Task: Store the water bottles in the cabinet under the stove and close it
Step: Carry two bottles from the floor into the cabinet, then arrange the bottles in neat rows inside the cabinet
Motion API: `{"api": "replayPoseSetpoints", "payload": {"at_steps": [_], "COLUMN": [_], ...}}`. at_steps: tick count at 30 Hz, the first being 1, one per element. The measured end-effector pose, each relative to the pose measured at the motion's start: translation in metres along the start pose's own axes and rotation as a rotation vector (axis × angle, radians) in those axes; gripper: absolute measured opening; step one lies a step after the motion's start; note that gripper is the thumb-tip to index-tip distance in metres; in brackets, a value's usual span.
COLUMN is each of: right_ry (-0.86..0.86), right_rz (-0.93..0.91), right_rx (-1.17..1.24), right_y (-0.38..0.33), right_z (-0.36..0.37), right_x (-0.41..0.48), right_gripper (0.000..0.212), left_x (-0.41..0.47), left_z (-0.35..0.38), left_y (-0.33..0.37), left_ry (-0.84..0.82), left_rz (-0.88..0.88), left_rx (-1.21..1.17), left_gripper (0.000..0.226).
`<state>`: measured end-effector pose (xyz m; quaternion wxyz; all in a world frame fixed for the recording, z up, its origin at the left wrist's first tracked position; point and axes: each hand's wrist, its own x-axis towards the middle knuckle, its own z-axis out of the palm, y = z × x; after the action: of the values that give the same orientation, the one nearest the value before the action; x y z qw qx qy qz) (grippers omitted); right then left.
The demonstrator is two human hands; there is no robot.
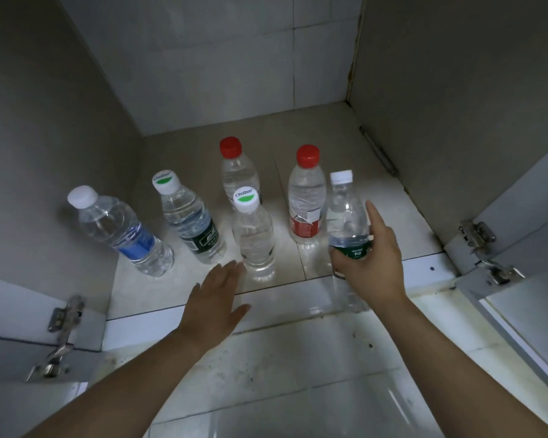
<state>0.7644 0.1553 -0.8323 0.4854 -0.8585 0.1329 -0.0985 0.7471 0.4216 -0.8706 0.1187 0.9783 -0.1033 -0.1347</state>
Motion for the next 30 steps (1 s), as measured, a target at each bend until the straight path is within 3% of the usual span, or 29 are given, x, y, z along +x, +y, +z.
{"api": "replayPoseSetpoints", "payload": {"at_steps": [3,8,22,26,30], "right_ry": [0.033,0.053,-0.021,0.007,-0.070], "right_rz": [-0.086,-0.127,-0.081,-0.067,-0.051], "right_rx": [0.092,0.195,-0.025,-0.041,-0.038], "right_y": [-0.019,-0.029,-0.005,-0.013,-0.026], "right_z": [-0.007,-0.005,-0.002,-0.001,0.009], "right_x": [0.003,0.012,-0.011,-0.039,-0.068], "right_gripper": [0.101,0.090,0.096,0.080,0.068], "left_x": [0.004,0.008,0.007,0.002,-0.007], "left_z": [0.002,0.006,0.016,0.008,-0.014], "left_y": [-0.003,-0.015,-0.019,-0.021,-0.022], "left_ry": [-0.028,-0.064,-0.119,-0.131,-0.065], "left_rz": [-0.005,-0.040,-0.061,-0.072,-0.036], "left_rx": [0.101,0.125,0.094,0.076,0.083], "left_gripper": [0.073,0.066,0.065,0.064,0.068]}}
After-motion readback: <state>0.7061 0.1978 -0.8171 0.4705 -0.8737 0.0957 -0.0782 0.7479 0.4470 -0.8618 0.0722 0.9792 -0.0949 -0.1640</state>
